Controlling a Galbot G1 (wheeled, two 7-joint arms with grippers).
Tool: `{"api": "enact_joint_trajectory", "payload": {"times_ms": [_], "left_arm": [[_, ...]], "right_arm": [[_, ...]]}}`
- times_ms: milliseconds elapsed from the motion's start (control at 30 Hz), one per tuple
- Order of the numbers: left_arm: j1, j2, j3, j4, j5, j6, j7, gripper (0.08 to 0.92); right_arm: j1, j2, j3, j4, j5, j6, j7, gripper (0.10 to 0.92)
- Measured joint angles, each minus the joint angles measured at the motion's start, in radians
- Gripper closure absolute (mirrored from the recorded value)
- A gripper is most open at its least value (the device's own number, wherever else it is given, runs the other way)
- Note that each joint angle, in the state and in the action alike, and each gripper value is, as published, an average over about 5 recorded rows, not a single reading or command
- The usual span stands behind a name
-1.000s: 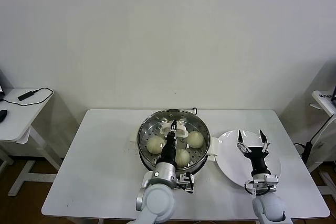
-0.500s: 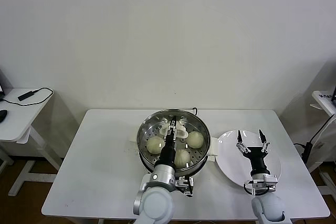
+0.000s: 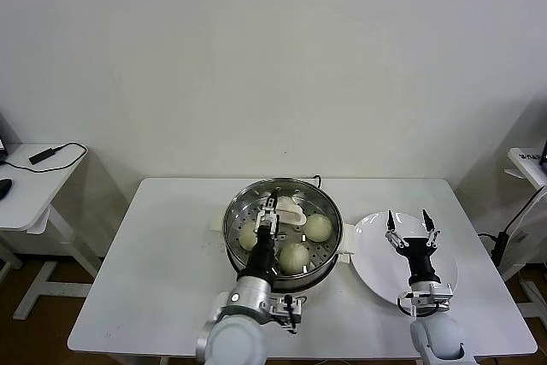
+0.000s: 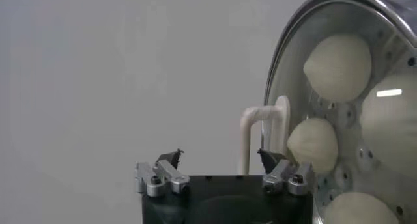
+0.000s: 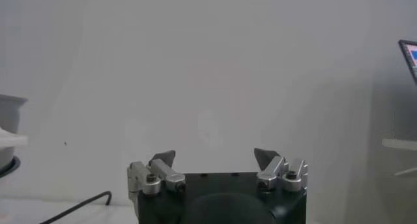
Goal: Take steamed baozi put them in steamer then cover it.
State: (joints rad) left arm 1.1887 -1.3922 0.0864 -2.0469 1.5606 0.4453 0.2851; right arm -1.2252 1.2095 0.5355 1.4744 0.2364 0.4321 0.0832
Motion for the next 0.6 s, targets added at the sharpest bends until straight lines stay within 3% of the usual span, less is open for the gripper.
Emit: {"api": "enact_joint_trajectory", "payload": {"times_ms": [267, 600], "left_arm": [[0.025, 0.053, -0.061, -0.1, -0.109, 0.004, -0.016, 0.177], [-0.002, 0.085, -0.288, -0.082, -0.577, -0.062, -0.167, 0.177]], "right_arm": [[-0.006, -0.011, 0.007, 0.002, 0.008, -0.001, -0.002, 0.203], [-0.034, -0.039, 0.019, 0.024, 0.088, -0.035, -0.009, 0.203]]}}
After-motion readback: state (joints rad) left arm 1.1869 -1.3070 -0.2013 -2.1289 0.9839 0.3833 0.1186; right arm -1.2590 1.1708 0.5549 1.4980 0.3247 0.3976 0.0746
